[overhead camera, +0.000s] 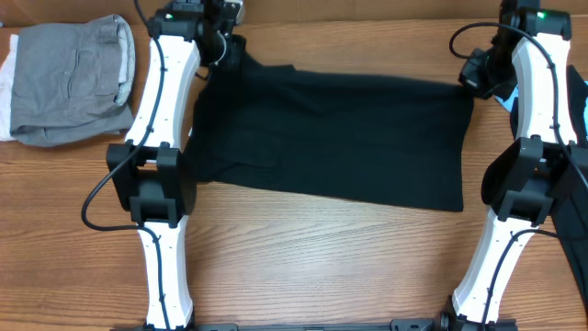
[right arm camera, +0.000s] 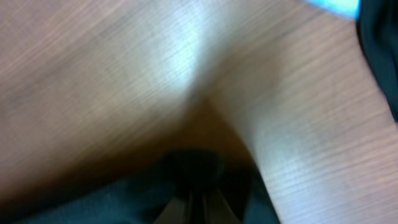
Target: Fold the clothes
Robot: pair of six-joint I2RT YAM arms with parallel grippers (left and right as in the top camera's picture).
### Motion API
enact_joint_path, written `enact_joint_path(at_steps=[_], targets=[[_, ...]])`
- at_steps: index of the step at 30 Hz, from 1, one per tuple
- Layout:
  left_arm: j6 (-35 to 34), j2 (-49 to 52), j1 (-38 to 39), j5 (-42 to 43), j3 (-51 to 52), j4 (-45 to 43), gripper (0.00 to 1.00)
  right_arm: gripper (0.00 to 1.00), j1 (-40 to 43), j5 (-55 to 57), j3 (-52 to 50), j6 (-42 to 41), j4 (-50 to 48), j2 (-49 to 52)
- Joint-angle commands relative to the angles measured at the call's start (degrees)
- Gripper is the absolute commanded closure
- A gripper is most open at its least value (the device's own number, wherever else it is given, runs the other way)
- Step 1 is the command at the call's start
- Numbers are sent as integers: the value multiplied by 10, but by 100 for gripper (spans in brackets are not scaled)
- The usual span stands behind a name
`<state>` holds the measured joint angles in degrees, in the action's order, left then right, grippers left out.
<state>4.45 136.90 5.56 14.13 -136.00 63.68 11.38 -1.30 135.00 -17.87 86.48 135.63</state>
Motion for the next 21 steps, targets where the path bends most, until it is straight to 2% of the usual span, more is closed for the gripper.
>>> enact_joint_path(at_steps=[1,5,13,21], targets=[[-5,-3,-16,-30,1,54,96,96,3,2,16,-4,42,0],[-5,4,-30,-36,2,129,96,96,3,7,16,-1,106,0],[7,8,-42,-44,29,210,96,96,3,7,-8,7,106,0],[16,8,-41,-42,86,232,96,96,-1,-18,-59,16,106,-5]])
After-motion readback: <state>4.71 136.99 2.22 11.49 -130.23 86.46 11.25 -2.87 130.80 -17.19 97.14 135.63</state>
